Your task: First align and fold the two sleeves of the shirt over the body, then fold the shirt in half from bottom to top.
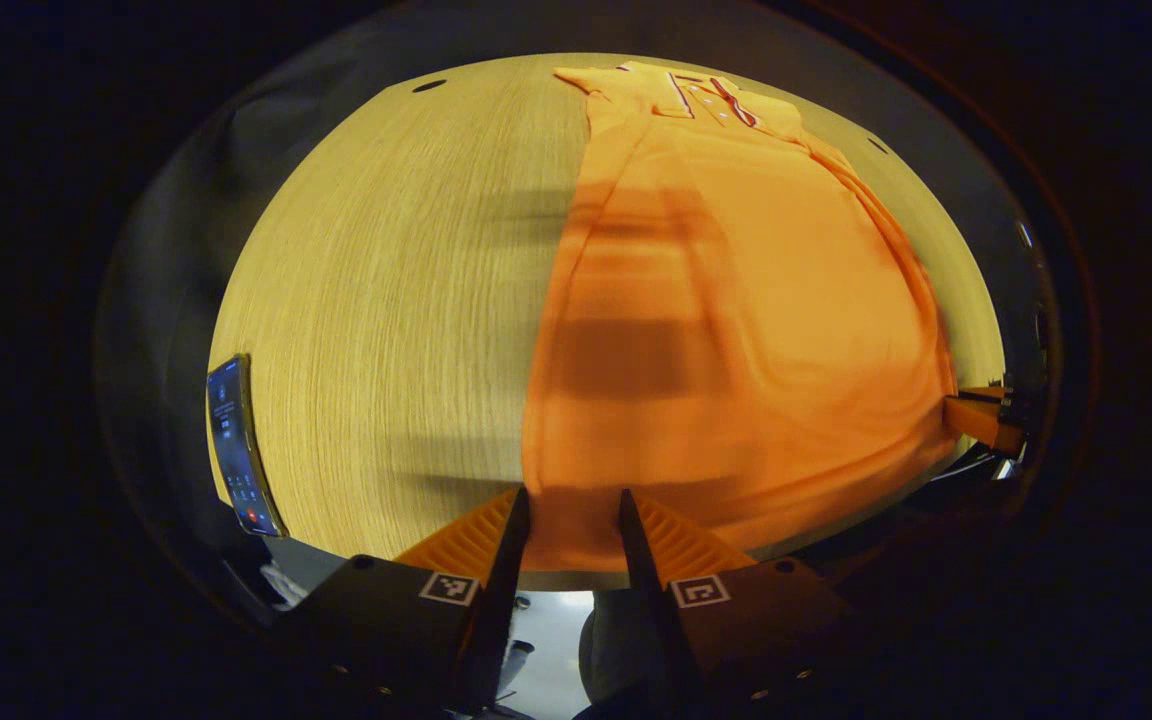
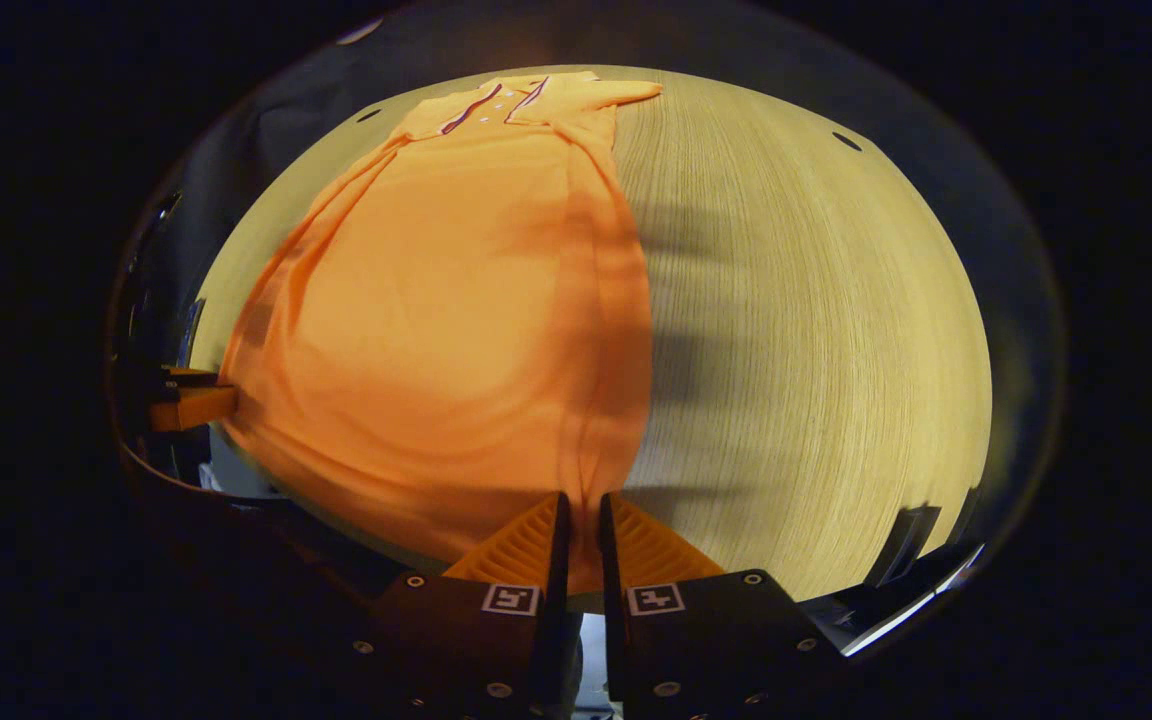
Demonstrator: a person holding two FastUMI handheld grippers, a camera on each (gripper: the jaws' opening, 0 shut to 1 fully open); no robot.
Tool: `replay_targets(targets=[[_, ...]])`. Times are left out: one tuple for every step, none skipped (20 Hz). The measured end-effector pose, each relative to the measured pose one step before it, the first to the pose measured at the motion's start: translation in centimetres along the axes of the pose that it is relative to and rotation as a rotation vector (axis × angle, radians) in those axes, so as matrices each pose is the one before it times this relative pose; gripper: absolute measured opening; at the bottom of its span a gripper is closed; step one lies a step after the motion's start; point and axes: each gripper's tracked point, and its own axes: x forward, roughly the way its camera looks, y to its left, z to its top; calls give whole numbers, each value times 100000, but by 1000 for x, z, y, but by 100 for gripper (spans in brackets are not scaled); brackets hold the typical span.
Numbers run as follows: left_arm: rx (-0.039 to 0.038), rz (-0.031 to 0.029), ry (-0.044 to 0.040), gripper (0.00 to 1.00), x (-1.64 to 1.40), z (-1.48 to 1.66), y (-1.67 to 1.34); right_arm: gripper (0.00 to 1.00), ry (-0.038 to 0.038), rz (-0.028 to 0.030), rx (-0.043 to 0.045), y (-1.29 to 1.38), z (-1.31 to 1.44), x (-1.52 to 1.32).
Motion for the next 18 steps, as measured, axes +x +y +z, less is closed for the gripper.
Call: replay_targets(targets=[[1021,124,597,29,-68,-48,-493,13,999,766,2095,229,-14,106],[5358,197,952,5,-9,-170,147,10,-324,1632,2609,339,266,123],[-1678,-3867,-1048,10,-696,1268,-558,2,718,932,3071,268,-69,-110],[-2290,-940,1694,1,837,-884,55,1,712,3177,1651,521,-23,105],[-605,-3526,1020,1,-104,-132,-151,1,316,1469,3612,642,-76,-112],[-3835,-3743,-898,1,-515,63,-115,0,-2042,-100,2275,396,532,-202],[-988,-3696,355,1,-447,267,-333,1,-700,-624,557,329,335,23],[-344,331,-2189,1,-468,788,447,0,-2008,186,501,568,572,-422],[-717,-1233,-1029,1,-209,869,155,1,-1265,497,467,644,416,-381],[-754,-3297,-1411,1,-386,944,-382,1,-2122,821,1392,573,880,-432],[690,-2244,-1160,1,-434,925,-391,1,-1310,327,1390,362,685,-471],[1388,-1533,-1077,1,-181,767,-249,1,-2924,176,2212,328,1119,-506],[1175,-1186,-1272,1,-294,945,-138,1,-775,280,1171,387,516,-353],[1359,-2624,-1072,1,-323,840,-386,0,-3407,-785,1572,80,1248,-502],[1252,-1541,-1310,1,-314,1064,-261,1,-1133,-510,1135,115,787,-386],[2002,-2059,-1401,1,-345,1017,-218,1,-2789,-899,2147,45,1021,-487],[1204,-1333,-1586,2,-261,1237,-138,1,-585,-114,682,250,483,-241],[1442,-2167,-741,1,-210,964,-104,0,-2455,-1054,54,-11,1066,-460]])
